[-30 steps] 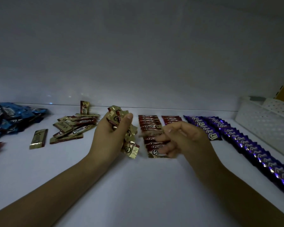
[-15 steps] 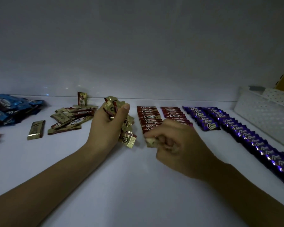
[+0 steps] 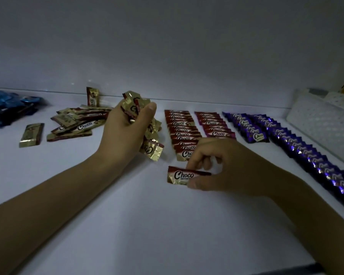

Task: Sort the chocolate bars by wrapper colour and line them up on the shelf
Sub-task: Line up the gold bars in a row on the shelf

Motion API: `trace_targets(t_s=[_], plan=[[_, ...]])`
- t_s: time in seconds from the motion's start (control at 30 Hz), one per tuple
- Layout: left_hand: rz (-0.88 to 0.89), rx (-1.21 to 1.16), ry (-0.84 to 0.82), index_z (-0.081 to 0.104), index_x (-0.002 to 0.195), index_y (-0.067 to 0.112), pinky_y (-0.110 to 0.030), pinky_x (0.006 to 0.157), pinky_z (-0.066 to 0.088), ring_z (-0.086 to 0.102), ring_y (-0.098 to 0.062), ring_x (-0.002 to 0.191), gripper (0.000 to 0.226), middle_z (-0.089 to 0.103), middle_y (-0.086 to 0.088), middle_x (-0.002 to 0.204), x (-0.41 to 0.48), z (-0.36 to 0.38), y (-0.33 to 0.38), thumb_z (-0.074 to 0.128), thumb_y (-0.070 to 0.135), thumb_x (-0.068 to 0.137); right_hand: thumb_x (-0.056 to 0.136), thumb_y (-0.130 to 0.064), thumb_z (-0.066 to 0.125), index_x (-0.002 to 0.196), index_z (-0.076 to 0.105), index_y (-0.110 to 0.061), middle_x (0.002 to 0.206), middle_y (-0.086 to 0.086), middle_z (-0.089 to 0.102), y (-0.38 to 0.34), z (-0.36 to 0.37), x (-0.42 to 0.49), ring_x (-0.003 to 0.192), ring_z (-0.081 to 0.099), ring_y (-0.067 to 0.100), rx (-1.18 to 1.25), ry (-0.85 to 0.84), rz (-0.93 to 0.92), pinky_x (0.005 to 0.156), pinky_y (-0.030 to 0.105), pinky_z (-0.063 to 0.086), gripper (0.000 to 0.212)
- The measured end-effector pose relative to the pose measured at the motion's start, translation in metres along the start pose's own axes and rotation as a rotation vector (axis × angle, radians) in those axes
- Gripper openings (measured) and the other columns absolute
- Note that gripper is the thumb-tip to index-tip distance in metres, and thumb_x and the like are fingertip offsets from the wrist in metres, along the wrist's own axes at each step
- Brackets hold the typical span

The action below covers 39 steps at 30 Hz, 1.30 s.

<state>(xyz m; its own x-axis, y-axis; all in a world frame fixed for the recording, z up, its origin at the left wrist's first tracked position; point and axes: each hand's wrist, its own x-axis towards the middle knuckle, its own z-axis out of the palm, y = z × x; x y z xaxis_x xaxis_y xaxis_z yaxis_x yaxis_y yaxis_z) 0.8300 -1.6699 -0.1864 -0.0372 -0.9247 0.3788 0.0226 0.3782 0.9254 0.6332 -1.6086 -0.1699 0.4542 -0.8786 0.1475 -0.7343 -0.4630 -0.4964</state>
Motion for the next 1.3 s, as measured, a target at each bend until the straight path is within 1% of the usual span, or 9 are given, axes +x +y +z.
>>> trace_targets(t_s=[0.2,0.43,0.57,0.67,0.77,0.87,1.03,1.13,1.3], plan=[[0.021,-0.007,0.004,0.053,0.077,0.012,-0.016,0.045,0.048,0.069,-0.011,0.063,0.022,0.065,0.007,0.056,0.001,0.001,0.0,0.055,0.026,0.094,0.07,-0.032,0.08,0.092,0.072,-0.029,0.086,-0.014,0.061,0.012,-0.008,0.0,0.085,0.053,0.002,-0.122,0.163,0.091,0.069,0.012,0.041,0.023],[0.013,-0.056,-0.023,0.054,0.085,-0.001,-0.02,0.042,0.048,0.065,-0.011,0.05,0.031,0.068,-0.003,0.063,0.0,0.002,-0.001,0.056,0.029,0.091,0.072,-0.038,0.077,0.102,0.072,-0.028,0.084,-0.025,0.051,0.016,-0.007,0.002,0.082,0.052,-0.006,-0.148,0.183,0.09,0.073,0.008,0.038,0.032],[0.029,-0.049,-0.031,0.055,0.089,0.002,-0.024,0.046,0.051,0.066,-0.012,0.053,0.035,0.069,-0.007,0.072,-0.001,0.005,0.001,0.056,0.037,0.087,0.077,-0.042,0.073,0.089,0.072,-0.029,0.075,-0.019,0.059,0.004,-0.006,0.004,0.083,0.057,-0.003,0.018,0.314,0.058,0.07,0.008,0.043,0.018],[0.109,0.033,-0.037,0.055,0.085,0.006,-0.021,0.051,0.048,0.063,-0.009,0.058,0.037,0.066,0.003,0.066,-0.002,0.014,0.002,0.056,0.043,0.082,0.076,-0.05,0.061,0.077,0.067,-0.035,0.077,-0.009,0.068,-0.011,0.003,0.009,0.075,0.062,0.004,0.193,0.325,0.001,0.064,0.013,0.047,0.017],[0.216,0.119,-0.072,0.053,0.083,0.007,-0.017,0.05,0.043,0.057,-0.006,0.055,0.038,0.059,0.01,0.061,-0.006,0.021,0.004,0.055,0.045,0.083,0.081,-0.022,0.072,0.08,0.072,-0.015,0.072,0.0,0.07,-0.016,0.008,0.012,0.065,0.064,0.008,0.26,0.298,-0.015,0.059,0.019,0.051,0.007],[0.24,0.147,-0.062,0.053,0.086,0.008,-0.016,0.045,0.042,0.056,-0.004,0.051,0.04,0.059,0.011,0.061,-0.006,0.021,0.004,0.055,0.048,0.082,0.082,-0.008,0.069,0.073,0.069,-0.023,0.065,-0.007,0.068,-0.015,0.006,0.011,0.061,0.061,0.001,0.308,0.317,-0.008,0.056,0.009,0.045,0.017],[0.222,0.116,-0.038,0.052,0.085,0.008,-0.017,0.041,0.042,0.057,-0.003,0.048,0.038,0.06,0.01,0.059,-0.006,0.02,0.003,0.057,0.046,0.083,0.084,-0.013,0.066,0.068,0.064,-0.027,0.059,-0.011,0.064,-0.013,0.007,0.011,0.057,0.06,0.006,0.311,0.353,0.024,0.055,0.015,0.048,0.022],[0.232,0.127,-0.006,0.055,0.083,0.008,-0.011,0.051,0.044,0.06,0.0,0.057,0.036,0.064,0.01,0.065,-0.002,0.017,0.002,0.057,0.044,0.083,0.087,-0.013,0.064,0.068,0.061,-0.026,0.058,-0.009,0.062,-0.013,0.004,0.011,0.054,0.06,0.008,0.302,0.417,0.055,0.051,0.014,0.046,0.023],[0.257,0.174,-0.004,0.055,0.08,0.008,-0.008,0.055,0.041,0.058,0.0,0.06,0.024,0.062,0.011,0.066,0.0,0.014,-0.001,0.06,0.03,0.089,0.093,-0.016,0.055,0.079,0.061,-0.014,0.042,-0.001,0.056,-0.015,-0.001,0.01,0.028,0.043,0.008,0.424,0.414,0.116,0.034,0.018,0.037,0.015]])
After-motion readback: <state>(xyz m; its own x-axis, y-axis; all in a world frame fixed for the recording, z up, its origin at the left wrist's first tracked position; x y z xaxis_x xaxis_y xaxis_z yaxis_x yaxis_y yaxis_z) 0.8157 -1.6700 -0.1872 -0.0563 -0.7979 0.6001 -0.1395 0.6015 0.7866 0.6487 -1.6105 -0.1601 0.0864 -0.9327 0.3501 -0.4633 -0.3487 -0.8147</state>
